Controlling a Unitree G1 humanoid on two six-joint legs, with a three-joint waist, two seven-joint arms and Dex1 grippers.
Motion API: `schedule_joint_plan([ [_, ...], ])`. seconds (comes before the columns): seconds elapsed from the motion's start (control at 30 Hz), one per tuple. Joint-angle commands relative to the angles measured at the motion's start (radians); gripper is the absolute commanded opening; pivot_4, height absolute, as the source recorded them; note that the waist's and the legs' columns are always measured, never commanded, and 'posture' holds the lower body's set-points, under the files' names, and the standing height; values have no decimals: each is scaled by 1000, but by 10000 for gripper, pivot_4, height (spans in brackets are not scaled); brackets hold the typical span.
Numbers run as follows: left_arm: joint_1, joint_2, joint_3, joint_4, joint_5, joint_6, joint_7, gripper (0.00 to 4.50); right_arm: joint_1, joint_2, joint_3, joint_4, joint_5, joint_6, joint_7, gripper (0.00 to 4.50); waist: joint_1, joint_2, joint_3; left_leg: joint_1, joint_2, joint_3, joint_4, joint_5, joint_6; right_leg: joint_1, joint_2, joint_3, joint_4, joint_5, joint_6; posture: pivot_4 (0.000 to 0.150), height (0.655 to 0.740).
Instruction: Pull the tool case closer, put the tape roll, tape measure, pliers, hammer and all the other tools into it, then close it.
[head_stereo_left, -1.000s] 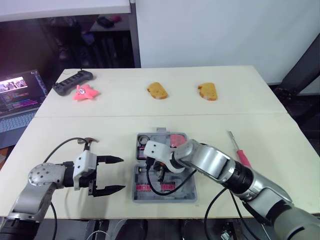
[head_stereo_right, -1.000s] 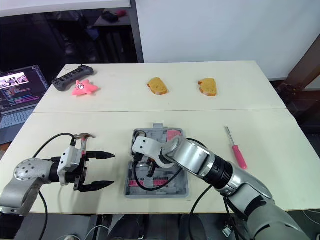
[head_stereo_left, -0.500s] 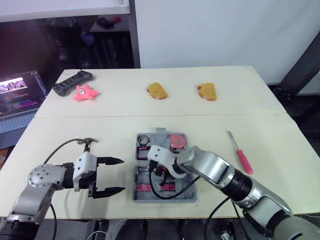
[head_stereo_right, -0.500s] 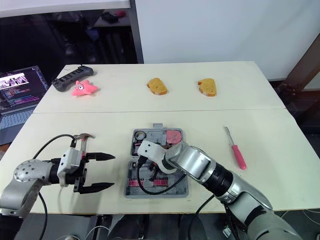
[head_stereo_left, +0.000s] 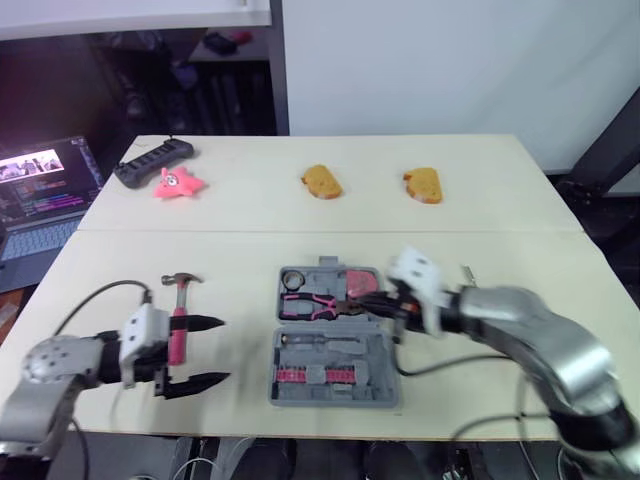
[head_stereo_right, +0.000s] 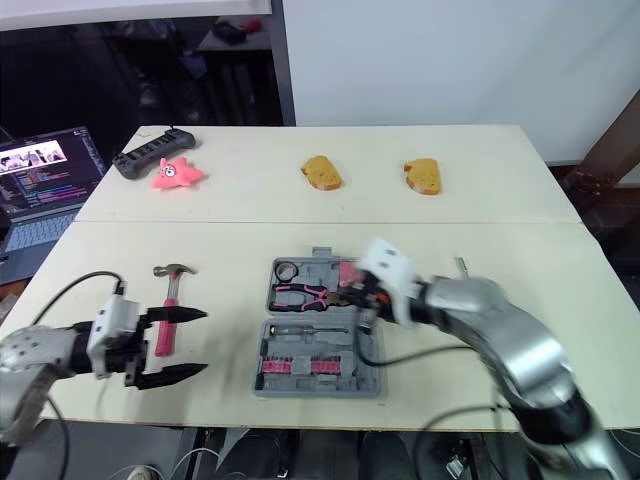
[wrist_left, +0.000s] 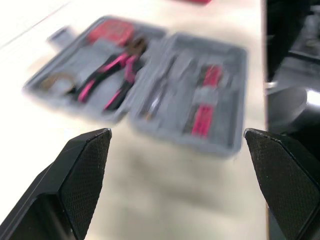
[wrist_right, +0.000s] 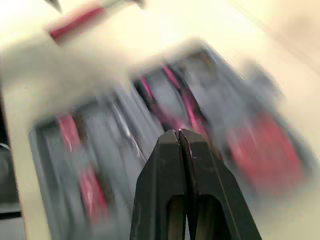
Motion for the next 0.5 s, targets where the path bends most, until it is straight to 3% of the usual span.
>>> schedule_joint_plan([
  [0.03, 46, 41, 122, 151, 33, -67, 26, 45000, 278, -38, -289, 6, -31, -191, 124, 13559, 1, 0, 0, 1, 0, 2, 0, 0, 0, 1, 0, 0, 0, 0, 0, 1500, 7400],
  [0.13, 88, 75, 186, 277, 58, -117, 28, 45000, 498, -11, -465, 25, -39, -331, 196, 28868, -6, -1, 0, 6, 2, 5, 0, 0, 1, 5, 1, 0, 0, 0, 0, 1500, 7400],
  [0.23, 100, 97, 218, 372, 72, -169, 24, 45000, 626, 0, -528, 26, -66, -411, 220, 43785, -13, -2, 1, 13, 4, 7, -1, -1, 1, 12, 1, 2, 0, -2, 1, 1500, 7400],
  [0.37, 121, 107, 251, 417, 72, -184, 35, 45000, 698, 62, -532, 0, -51, -451, 182, 44534, -14, -6, 1, 17, 6, 4, -1, -2, 1, 16, 0, 3, -2, -5, -1, 1500, 7400],
  [0.5, 150, 85, 245, 310, 55, -135, 65, 45000, 677, 57, -507, -27, -61, -447, 148, 44534, -15, -6, 1, 16, 6, 4, -1, -2, 1, 15, -3, 4, -2, -5, -2, 1500, 7400],
])
